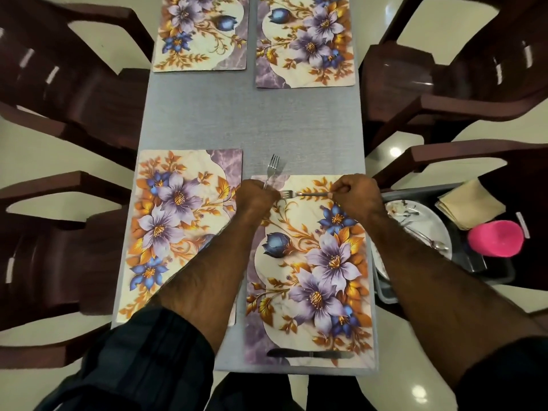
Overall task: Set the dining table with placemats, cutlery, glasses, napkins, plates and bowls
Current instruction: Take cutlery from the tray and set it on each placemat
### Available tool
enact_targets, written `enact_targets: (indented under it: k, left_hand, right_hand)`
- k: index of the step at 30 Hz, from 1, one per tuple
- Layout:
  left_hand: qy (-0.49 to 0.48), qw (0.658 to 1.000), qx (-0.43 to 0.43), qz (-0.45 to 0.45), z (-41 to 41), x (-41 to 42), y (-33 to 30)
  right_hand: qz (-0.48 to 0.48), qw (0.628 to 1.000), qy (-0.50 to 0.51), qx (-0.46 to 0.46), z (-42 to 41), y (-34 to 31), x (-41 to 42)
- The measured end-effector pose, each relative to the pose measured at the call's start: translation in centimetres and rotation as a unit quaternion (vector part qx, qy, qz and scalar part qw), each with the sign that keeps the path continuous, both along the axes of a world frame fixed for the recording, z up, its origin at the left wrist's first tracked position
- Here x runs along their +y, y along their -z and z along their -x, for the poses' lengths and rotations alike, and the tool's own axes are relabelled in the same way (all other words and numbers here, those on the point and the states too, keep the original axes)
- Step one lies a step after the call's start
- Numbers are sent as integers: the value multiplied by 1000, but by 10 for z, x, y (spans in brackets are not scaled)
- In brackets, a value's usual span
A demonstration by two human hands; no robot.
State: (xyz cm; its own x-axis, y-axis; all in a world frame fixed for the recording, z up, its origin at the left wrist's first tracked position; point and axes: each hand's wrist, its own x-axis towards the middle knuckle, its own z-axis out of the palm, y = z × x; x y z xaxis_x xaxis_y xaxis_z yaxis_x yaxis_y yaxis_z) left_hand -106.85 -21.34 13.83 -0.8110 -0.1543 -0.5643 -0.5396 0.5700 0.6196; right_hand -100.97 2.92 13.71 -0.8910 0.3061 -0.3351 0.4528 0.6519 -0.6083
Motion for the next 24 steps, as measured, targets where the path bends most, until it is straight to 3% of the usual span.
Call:
enact_targets:
  k: [3, 6, 8, 10, 16, 19, 24]
  left_hand:
    - [19, 999, 23, 25, -2, 0, -6]
    - [50, 989, 131, 51, -14, 5, -16]
    - [72, 984, 159, -39, -27, 18, -18]
    - [74, 978, 128, -144, -42, 43, -16]
    - [133, 948, 20, -289, -80, 181, -32]
    - [201, 935, -32, -289, -100, 260, -26]
    - [240, 936, -101, -238, -138, 369, 15]
  right_hand:
    - [-15, 1000, 2, 0, -3, -3, 0]
    - [26, 997, 56, 35, -17, -9, 8]
    - [91, 987, 117, 61, -28, -11, 17]
    - [166, 968, 168, 82, -43, -13, 31]
    - [372, 901, 219, 41, -128, -5, 117]
    - [446, 863, 237, 19, -175, 1, 176]
    - [430, 858, 280, 21, -227, 40, 260]
